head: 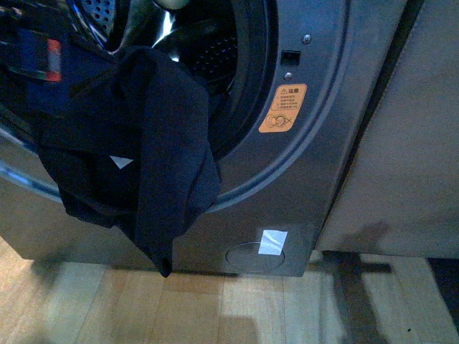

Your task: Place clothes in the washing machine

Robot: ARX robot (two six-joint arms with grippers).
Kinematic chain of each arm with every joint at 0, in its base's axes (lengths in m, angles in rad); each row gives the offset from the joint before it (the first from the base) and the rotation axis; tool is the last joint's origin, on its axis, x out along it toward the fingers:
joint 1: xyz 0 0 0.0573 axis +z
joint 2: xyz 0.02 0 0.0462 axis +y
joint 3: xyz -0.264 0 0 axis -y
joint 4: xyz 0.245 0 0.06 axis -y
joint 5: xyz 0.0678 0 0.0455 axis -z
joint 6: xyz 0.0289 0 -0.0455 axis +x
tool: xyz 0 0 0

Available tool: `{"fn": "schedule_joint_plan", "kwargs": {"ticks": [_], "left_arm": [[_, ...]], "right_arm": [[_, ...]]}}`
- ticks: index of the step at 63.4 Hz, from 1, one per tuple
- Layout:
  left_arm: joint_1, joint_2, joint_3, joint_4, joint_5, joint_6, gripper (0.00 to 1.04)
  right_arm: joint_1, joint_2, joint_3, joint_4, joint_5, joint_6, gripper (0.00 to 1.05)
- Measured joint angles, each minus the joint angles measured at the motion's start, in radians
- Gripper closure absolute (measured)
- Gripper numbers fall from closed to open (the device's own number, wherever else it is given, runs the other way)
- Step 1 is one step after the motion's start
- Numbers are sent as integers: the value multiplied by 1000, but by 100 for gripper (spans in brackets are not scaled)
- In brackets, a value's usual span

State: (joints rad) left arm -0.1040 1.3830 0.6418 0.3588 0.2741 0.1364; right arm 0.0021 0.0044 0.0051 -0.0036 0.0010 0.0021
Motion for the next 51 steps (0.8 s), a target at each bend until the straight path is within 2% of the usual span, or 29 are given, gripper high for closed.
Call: {"fn": "schedule_joint_plan", "kwargs": {"ticks": [6,18,31,35,38,40,47,49,51], "left_arm": [[38,-64,1,-47,44,-23,7],[103,-233,-16,-32,105,-102,7],[123,-485,-193,-18,122,-154,7],[107,-508,-247,90,-89,-147,19],[106,-528,-287,135,-208,-145,28],[106,-543,-309,146,-250,-145,33],[107,-595,-378,159,-275,-144,53],[106,-608,-395,160,-273,-144,58],[105,-625,-414,160,-273,-144,65]], "right_arm": [[0,0,0,0,0,0,102],[0,0,0,0,0,0,102],[0,0,0,0,0,0,102],[0,0,0,0,0,0,102],[0,0,0,0,0,0,102],[0,0,0,0,0,0,102],[0,0,0,0,0,0,102],[0,0,0,0,-1,-2,100],[0,0,0,0,0,-2,93]]}}
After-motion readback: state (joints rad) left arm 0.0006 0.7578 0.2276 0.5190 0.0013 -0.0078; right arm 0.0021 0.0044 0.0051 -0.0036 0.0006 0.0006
